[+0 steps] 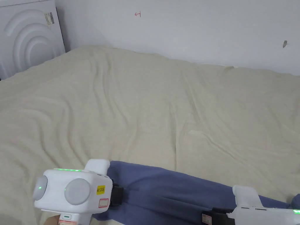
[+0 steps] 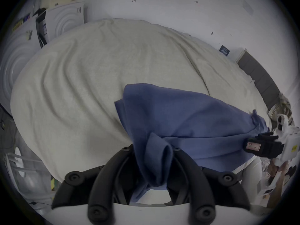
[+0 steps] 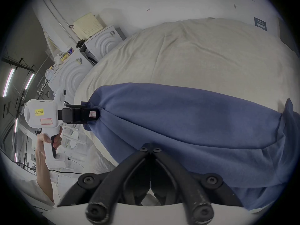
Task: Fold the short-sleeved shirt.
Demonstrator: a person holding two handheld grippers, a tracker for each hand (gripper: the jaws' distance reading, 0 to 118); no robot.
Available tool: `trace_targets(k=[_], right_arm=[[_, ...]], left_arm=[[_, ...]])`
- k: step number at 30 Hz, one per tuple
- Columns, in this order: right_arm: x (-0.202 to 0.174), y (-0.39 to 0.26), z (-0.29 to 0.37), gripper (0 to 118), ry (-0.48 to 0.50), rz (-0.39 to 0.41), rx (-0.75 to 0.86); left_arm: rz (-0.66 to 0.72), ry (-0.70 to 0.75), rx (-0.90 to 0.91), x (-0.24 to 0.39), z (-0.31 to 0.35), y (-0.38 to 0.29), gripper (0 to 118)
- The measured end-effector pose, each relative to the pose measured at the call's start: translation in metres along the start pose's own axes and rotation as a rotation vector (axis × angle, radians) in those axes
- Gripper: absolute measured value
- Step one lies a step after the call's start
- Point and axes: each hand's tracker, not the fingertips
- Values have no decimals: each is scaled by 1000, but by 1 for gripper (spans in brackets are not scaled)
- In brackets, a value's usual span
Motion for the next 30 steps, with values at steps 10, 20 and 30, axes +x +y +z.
trace_targets(k=[10, 20, 30], right_arm=[[34, -4, 36, 0, -44, -67, 67], [69, -14, 85, 0, -74, -134, 166], [113, -35, 139, 0, -109, -224, 267]], left_arm=[[76, -100, 102, 7, 58, 6, 12], [-143, -203, 179, 99, 89, 24, 12], [-343, -466, 34, 247, 22, 34, 12]])
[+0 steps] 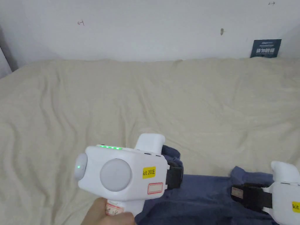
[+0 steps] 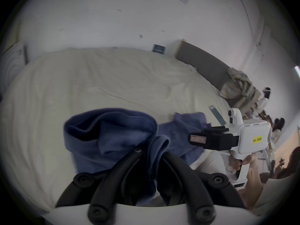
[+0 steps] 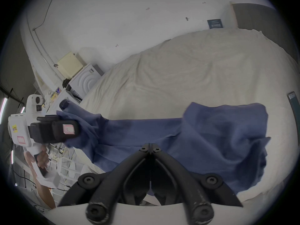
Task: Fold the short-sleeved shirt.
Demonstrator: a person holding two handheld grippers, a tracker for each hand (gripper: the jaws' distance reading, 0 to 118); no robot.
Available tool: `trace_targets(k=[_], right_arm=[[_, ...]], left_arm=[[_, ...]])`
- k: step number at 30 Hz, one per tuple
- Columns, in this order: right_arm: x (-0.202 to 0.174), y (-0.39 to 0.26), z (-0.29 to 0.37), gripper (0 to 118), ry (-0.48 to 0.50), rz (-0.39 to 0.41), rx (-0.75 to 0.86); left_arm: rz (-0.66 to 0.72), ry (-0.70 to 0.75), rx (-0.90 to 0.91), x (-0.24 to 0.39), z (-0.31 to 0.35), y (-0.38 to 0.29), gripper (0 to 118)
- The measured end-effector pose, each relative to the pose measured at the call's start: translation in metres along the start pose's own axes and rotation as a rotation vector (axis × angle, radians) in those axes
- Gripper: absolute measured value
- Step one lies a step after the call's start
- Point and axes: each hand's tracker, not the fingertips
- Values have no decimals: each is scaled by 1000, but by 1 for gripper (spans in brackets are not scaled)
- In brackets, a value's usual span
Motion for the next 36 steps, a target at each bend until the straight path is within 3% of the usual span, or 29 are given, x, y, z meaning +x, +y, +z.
trace_targets(k=[4, 11, 12, 13, 15, 18, 23, 25, 26, 29, 36], right_arm=[[21, -3, 13, 0, -31, -32, 23], [44, -9, 22, 0, -55, -94, 37], [46, -9, 22, 0, -60, -99, 36], [47, -10, 22, 0, -62, -102, 36], [47, -10, 22, 0, -61, -110, 38], [48, -9, 22, 0, -53, -119, 41], [44, -7, 20, 0, -60, -112, 43], [42, -7, 21, 0, -46, -117, 49], [41, -7, 21, 0, -45, -115, 52], [38, -7, 24, 0, -45, -106, 57], [38, -6, 26, 0, -44, -108, 70]], left_arm=[[-31, -60, -100, 26, -55, 2, 12], [-81, -120, -209, 49, -85, -2, 12], [-98, -114, -221, 49, -86, -4, 18], [-101, -100, -231, 47, -84, -3, 36], [-68, -97, -210, 43, -73, -3, 83], [-27, -123, -59, 31, -35, 6, 91], [72, -145, -23, -3, 5, 15, 95], [136, -84, -2, -20, 13, 10, 92], [141, -65, -4, -29, 15, 8, 82], [227, 16, 1, -58, 15, -5, 4], [321, -57, -42, -83, -12, -28, 3]])
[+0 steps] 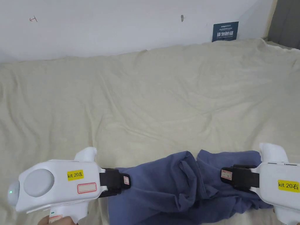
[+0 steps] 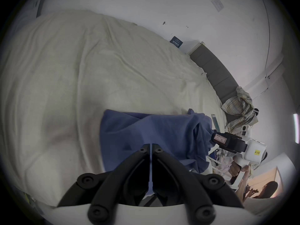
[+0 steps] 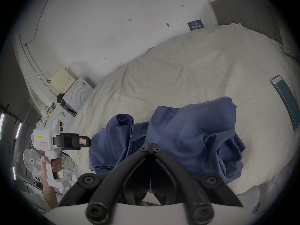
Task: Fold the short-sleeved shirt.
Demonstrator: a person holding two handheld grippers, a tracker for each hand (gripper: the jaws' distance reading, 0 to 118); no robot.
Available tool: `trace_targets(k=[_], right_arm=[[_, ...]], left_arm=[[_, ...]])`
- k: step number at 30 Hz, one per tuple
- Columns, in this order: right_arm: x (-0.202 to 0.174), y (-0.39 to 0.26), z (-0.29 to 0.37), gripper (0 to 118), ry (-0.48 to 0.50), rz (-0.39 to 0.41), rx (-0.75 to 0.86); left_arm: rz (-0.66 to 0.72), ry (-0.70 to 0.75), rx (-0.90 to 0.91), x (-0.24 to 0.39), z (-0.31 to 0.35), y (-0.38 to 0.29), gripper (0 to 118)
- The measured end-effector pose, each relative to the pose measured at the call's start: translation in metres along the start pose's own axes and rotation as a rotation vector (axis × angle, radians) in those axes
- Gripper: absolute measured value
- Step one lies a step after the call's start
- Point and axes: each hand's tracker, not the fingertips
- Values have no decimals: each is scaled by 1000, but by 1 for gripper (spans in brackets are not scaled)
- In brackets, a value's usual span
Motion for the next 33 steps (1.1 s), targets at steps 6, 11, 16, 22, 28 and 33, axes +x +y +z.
trace_targets(k=[6, 11, 16, 22, 28, 33], right_arm=[[3, -2, 2, 0, 0, 2, -4], [13, -4, 7, 0, -12, 0, -8], [25, -7, 21, 0, -35, -21, 5], [27, -8, 25, 0, -52, -30, 17], [14, -5, 23, 0, -43, -12, 18], [1, -3, 24, 0, -28, 15, 25]], left_arm=[[20, -91, -102, 20, -51, -4, 3], [-19, -93, -172, 55, -96, -15, 3], [-33, -157, -171, 72, -102, -24, 3], [-18, -203, -190, 78, -102, -24, 3], [-95, -291, -149, 98, -76, -20, 3], [-75, -275, -55, 79, -35, -8, 3]])
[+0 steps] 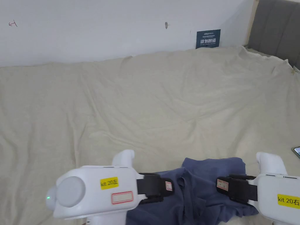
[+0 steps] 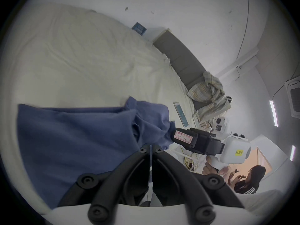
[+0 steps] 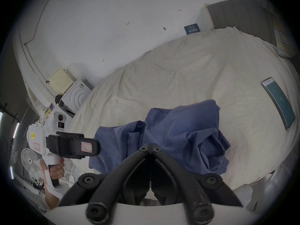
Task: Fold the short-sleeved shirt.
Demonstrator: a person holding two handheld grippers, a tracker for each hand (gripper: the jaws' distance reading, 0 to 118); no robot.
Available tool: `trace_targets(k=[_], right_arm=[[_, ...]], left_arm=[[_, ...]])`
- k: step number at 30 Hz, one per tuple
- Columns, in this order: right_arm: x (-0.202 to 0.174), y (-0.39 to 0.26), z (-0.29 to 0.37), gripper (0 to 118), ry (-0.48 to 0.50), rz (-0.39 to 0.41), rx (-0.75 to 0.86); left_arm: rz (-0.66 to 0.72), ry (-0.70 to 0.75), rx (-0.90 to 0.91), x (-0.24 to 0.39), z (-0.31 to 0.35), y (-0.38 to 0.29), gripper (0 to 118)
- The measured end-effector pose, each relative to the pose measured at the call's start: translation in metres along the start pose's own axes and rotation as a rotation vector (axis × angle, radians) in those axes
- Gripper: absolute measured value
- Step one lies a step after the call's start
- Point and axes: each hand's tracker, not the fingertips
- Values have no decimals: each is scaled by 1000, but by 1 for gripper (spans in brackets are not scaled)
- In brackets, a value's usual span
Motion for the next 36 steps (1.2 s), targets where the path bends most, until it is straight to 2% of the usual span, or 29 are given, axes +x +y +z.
trace_targets(k=[4, 8, 12, 13, 14, 15, 16, 17, 19, 21, 24, 26, 29, 30, 31, 33, 34, 35, 36], right_arm=[[-9, 0, -2, 0, 13, 19, -4], [-20, -2, -7, 0, 21, 32, -10], [-32, 2, -13, 0, 40, 36, -23], [-37, 3, -14, 0, 46, 46, -24], [-41, 5, -14, 0, 41, 59, -26], [-45, 5, -14, 0, 32, 81, -24], [-49, 5, -14, 0, 32, 95, -23], [-51, 5, -15, 0, 37, 98, -24], [-53, 6, -17, 0, 50, 95, -29], [-56, 6, -19, 0, 49, 95, -34], [-57, 6, -19, 0, 44, 119, -38], [-58, 6, -21, 0, 56, 121, -46], [-57, 4, -25, 0, 52, 111, -52], [-58, 4, -25, 0, 48, 107, -54], [-58, 3, -24, 0, 52, 109, -55], [-58, 2, -24, 0, 68, 119, -62], [-56, 2, -24, 0, 71, 125, -65], [-56, 2, -24, 0, 71, 129, -66], [-55, 2, -24, 0, 66, 128, -66]], left_arm=[[77, 39, 85, -39, 48, -6, 3], [263, 68, 192, -93, 88, -21, 3], [410, -57, 212, -134, 101, -35, 5], [444, -94, 187, -140, 99, -37, 20], [464, -97, 161, -144, 96, -38, 48], [477, -107, 148, -146, 91, -39, 85], [479, -119, 133, -158, 86, -37, 98], [494, -142, 114, -162, 83, -37, 99], [492, -148, 120, -167, 73, -35, 98], [480, -88, 98, -167, 66, -32, 98], [505, -140, 123, -165, 66, -25, 98], [457, -139, 89, -162, 55, -16, 98], [388, -151, -32, -151, 28, -10, 90], [367, -152, -59, -146, 23, -8, 80], [360, -124, -61, -140, 17, -6, 65], [305, -13, -80, -134, 10, -5, 20], [300, 58, -98, -136, 6, -4, 20], [314, 57, -110, -140, 5, -4, 20], [366, -41, -92, -144, 8, -7, 20]])
